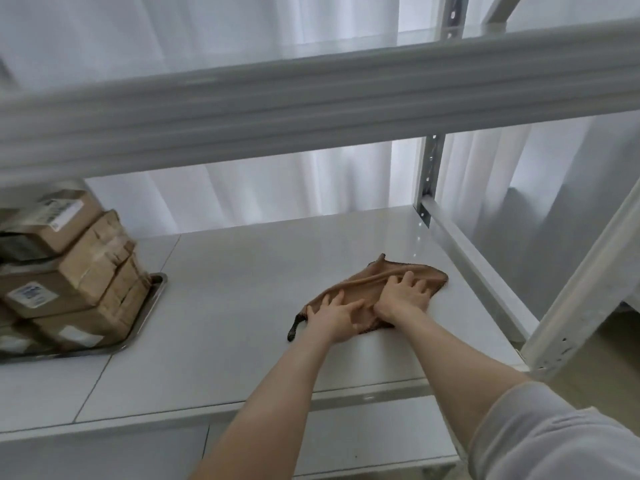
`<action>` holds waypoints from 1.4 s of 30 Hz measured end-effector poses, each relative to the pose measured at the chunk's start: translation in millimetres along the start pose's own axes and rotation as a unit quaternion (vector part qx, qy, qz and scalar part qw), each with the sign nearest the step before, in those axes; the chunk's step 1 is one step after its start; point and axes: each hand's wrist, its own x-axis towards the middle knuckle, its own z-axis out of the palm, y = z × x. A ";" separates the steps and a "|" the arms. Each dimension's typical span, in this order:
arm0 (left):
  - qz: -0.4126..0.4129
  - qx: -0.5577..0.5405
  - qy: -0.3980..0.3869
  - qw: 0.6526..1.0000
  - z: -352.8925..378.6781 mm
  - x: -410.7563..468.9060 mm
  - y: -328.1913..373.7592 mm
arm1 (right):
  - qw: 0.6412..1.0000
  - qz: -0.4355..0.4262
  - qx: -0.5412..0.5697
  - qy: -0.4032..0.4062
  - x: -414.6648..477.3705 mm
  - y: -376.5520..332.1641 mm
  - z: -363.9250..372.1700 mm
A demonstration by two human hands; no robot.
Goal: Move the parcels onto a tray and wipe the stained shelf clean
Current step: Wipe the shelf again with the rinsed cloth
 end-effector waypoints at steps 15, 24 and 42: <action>-0.277 -0.058 0.065 0.957 -2.7 -138.6 -269.0 | 0.918 -0.357 -0.041 -0.168 -128.1 -247.3 65.7; -0.191 -0.031 0.076 0.978 -12.8 -112.9 -227.0 | 0.922 -0.357 -0.001 -0.147 -131.8 -207.2 62.3; 0.074 0.037 -0.029 0.996 43.1 -35.7 91.1 | 0.993 0.058 -0.009 -0.100 -51.7 98.0 0.1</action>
